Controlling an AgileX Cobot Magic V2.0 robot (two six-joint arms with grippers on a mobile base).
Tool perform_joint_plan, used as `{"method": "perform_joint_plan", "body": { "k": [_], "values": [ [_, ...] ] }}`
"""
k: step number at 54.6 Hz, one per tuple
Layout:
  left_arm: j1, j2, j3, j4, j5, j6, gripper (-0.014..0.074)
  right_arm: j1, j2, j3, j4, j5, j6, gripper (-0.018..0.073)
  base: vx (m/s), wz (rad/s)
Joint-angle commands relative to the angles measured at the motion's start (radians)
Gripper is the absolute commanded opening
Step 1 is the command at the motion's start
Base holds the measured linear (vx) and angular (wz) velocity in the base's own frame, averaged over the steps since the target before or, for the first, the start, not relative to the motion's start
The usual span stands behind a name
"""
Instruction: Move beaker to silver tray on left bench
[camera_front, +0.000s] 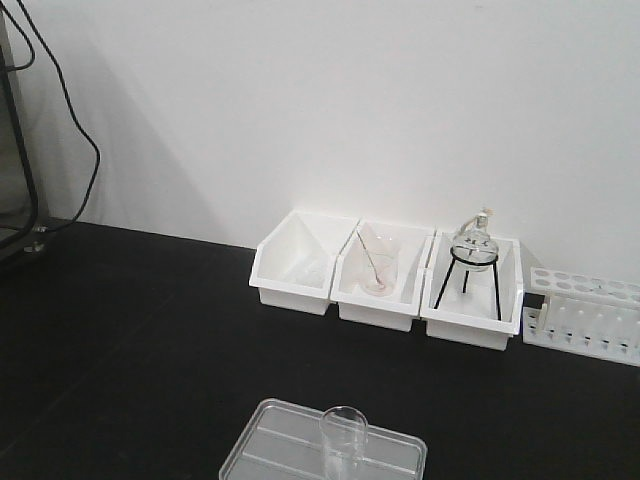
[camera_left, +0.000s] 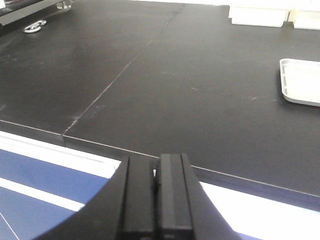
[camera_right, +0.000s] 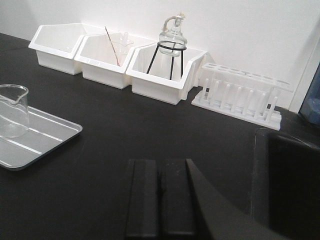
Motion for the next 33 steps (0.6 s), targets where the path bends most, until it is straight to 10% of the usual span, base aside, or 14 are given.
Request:
{"method": "perform_joint_plan", "body": {
  "k": [1,33],
  "values": [
    [-0.003,-0.015,0.033,-0.002,-0.081,-0.002,0.0001,-0.007,-0.013,0.011,0.001,-0.079,-0.011,-0.0011,0.00,0.00],
    [-0.003,-0.015,0.033,-0.002,-0.081,-0.002,0.0001,-0.007,-0.013,0.011,0.001,-0.079,-0.011,-0.0011,0.00,0.00]
  ]
}}
